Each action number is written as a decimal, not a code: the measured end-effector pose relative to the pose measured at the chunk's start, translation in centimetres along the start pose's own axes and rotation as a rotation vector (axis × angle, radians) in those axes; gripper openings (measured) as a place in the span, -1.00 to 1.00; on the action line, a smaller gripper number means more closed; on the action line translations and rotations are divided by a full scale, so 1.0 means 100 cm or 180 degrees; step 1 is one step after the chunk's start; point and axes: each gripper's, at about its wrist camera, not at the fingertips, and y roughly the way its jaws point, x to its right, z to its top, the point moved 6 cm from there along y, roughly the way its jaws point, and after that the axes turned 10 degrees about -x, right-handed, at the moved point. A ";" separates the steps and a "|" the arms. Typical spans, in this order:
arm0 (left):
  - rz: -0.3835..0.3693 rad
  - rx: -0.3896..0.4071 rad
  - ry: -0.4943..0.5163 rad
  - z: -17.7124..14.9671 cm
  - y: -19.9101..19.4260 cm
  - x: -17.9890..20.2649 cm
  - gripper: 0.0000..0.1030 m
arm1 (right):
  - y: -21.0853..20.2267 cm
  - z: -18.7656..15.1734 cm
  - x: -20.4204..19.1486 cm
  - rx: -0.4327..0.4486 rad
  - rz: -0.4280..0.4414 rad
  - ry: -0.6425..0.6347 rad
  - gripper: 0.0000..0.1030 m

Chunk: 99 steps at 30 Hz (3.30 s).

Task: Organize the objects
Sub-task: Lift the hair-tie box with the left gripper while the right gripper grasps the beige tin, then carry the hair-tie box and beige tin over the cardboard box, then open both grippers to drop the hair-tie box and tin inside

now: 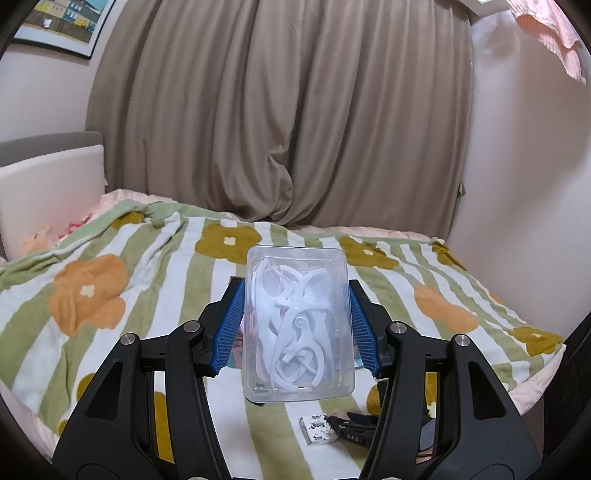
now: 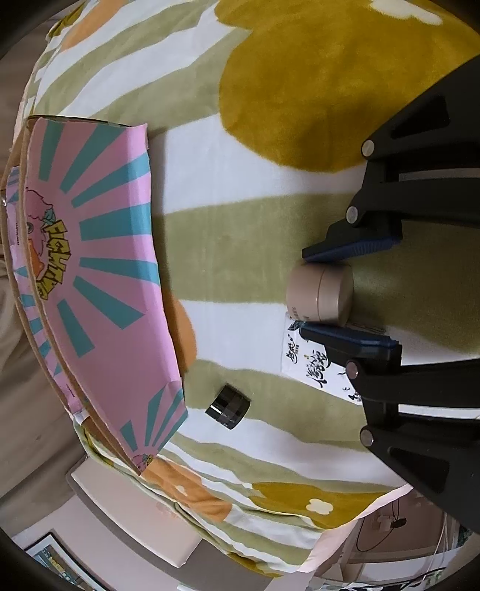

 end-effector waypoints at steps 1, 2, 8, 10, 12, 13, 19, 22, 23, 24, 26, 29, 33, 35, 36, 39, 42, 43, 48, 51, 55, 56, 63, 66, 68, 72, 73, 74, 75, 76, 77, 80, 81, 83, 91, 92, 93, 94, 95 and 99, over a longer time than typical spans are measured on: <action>0.0001 0.0002 -0.0001 0.000 -0.001 0.001 0.00 | -0.001 0.000 -0.001 0.0007 -0.0006 -0.0007 -0.39; 0.0004 0.0006 -0.0002 -0.001 -0.001 0.001 0.00 | -0.002 0.002 -0.001 0.0022 -0.0011 -0.0011 -0.39; 0.0024 0.0042 -0.0026 -0.002 -0.002 -0.002 0.00 | -0.026 0.007 -0.006 0.0262 -0.0217 -0.0126 -0.39; 0.0025 0.0046 -0.0032 -0.002 -0.001 -0.002 0.00 | -0.043 0.008 -0.007 0.0399 -0.0315 -0.0185 -0.39; 0.0026 0.0049 -0.0036 -0.002 0.000 -0.002 0.00 | -0.063 0.012 -0.011 0.0581 -0.0433 -0.0253 -0.39; 0.0026 0.0045 -0.0034 -0.002 0.000 -0.003 0.00 | -0.074 0.014 -0.014 0.0671 -0.0483 -0.0285 -0.39; 0.0051 0.0054 -0.0039 -0.001 0.006 -0.004 0.00 | -0.148 0.024 -0.029 0.1216 -0.0681 -0.0433 -0.39; 0.0087 0.0063 -0.0022 0.000 0.009 -0.003 0.00 | -0.184 0.026 -0.038 0.1463 -0.0787 -0.0515 -0.39; 0.0091 0.0065 -0.0011 0.000 0.011 -0.003 0.00 | -0.191 0.026 -0.040 0.1521 -0.0817 -0.0532 -0.39; 0.0093 0.0068 -0.0008 0.001 0.011 -0.002 0.00 | -0.202 0.027 -0.043 0.1603 -0.0840 -0.0546 -0.39; 0.0097 0.0070 0.0001 0.002 0.013 -0.003 0.00 | -0.221 0.026 -0.047 0.1734 -0.0840 -0.0557 -0.39; 0.0080 0.0062 -0.0001 0.005 0.017 -0.002 0.00 | -0.243 0.026 -0.054 0.1894 -0.0839 -0.0589 -0.39; 0.0053 0.0000 0.0031 0.009 0.030 0.001 0.00 | -0.257 0.032 -0.059 0.1994 -0.0896 -0.0638 -0.39; 0.0048 -0.0080 0.0058 0.012 0.043 0.002 0.00 | -0.258 0.038 -0.059 0.1981 -0.0860 -0.0634 -0.39; 0.0037 -0.0123 0.0070 0.014 0.050 0.002 0.00 | -0.258 0.043 -0.059 0.1973 -0.0828 -0.0631 -0.39; 0.0007 -0.0285 0.0087 0.017 0.079 0.001 0.00 | -0.253 0.060 -0.058 0.1900 -0.0763 -0.0645 -0.39; -0.0001 -0.0502 0.0110 0.020 0.117 -0.002 0.00 | -0.244 0.081 -0.056 0.1794 -0.0716 -0.0651 -0.39; -0.0037 -0.0586 0.0100 0.020 0.130 -0.003 0.00 | -0.241 0.086 -0.055 0.1766 -0.0710 -0.0650 -0.39; -0.0129 -0.0950 0.0110 0.024 0.190 -0.007 0.00 | -0.219 0.124 -0.049 0.1545 -0.0667 -0.0663 -0.39; -0.0148 -0.1163 0.0154 0.025 0.224 -0.008 0.00 | -0.204 0.147 -0.044 0.1402 -0.0646 -0.0639 -0.39; -0.0229 -0.1569 0.0098 0.017 0.274 -0.013 0.00 | -0.178 0.175 -0.035 0.1188 -0.0606 -0.0601 -0.39; -0.0253 -0.1676 0.0062 0.013 0.287 -0.016 0.00 | -0.167 0.184 -0.032 0.1111 -0.0555 -0.0566 -0.39; -0.0145 -0.2158 -0.0042 -0.015 0.348 -0.033 0.00 | -0.109 0.218 -0.009 0.0631 -0.0500 -0.0407 -0.39; -0.0103 -0.2262 -0.0029 -0.021 0.362 -0.037 0.00 | -0.091 0.227 -0.003 0.0485 -0.0517 -0.0366 -0.39; -0.0101 -0.2330 -0.0007 -0.025 0.367 -0.037 0.00 | -0.081 0.232 -0.002 0.0408 -0.0528 -0.0363 -0.39; -0.0057 -0.2388 0.0089 -0.030 0.373 -0.033 0.00 | -0.068 0.240 0.001 0.0284 -0.0476 -0.0319 -0.39; -0.0070 -0.2403 0.0104 -0.030 0.374 -0.031 0.01 | -0.066 0.242 0.000 0.0260 -0.0452 -0.0313 -0.39; -0.0113 -0.2429 0.0113 -0.030 0.374 -0.029 0.01 | -0.064 0.244 0.000 0.0245 -0.0414 -0.0303 -0.39; -0.0159 -0.2470 0.0126 -0.031 0.374 -0.026 0.11 | -0.063 0.246 -0.001 0.0242 -0.0368 -0.0292 -0.39; -0.0157 -0.2500 0.0151 -0.032 0.375 -0.024 0.48 | -0.063 0.249 -0.002 0.0248 -0.0356 -0.0281 -0.38; -0.0114 -0.2506 0.0192 -0.033 0.375 -0.023 0.76 | -0.062 0.252 -0.002 0.0236 -0.0338 -0.0261 -0.19; -0.0008 -0.2343 0.0315 -0.029 0.369 -0.022 0.99 | -0.061 0.256 -0.001 0.0204 -0.0288 -0.0160 0.88; 0.0006 -0.2341 0.0319 -0.028 0.369 -0.022 0.99 | -0.063 0.257 0.001 0.0244 -0.0288 -0.0116 0.89; 0.0002 -0.2317 0.0282 -0.027 0.366 -0.024 0.99 | -0.066 0.256 0.005 0.0277 -0.0291 -0.0049 0.89; 0.0004 -0.2276 0.0198 -0.024 0.354 -0.030 0.99 | -0.071 0.249 0.008 0.0297 -0.0390 -0.0030 0.89; 0.0018 -0.2265 0.0203 -0.024 0.352 -0.030 0.99 | -0.072 0.248 0.008 0.0305 -0.0404 -0.0036 0.89; 0.0022 -0.2254 0.0202 -0.023 0.349 -0.031 0.99 | -0.074 0.247 0.007 0.0319 -0.0421 -0.0051 0.89; 0.0017 -0.2245 0.0192 -0.022 0.347 -0.031 0.99 | -0.075 0.246 0.005 0.0328 -0.0432 -0.0065 0.89; 0.0008 -0.2231 0.0178 -0.021 0.345 -0.031 0.99 | -0.076 0.245 0.004 0.0334 -0.0449 -0.0083 0.89; 0.0033 -0.2118 0.0144 -0.012 0.330 -0.033 0.99 | -0.087 0.242 0.000 0.0399 -0.0630 -0.0110 0.89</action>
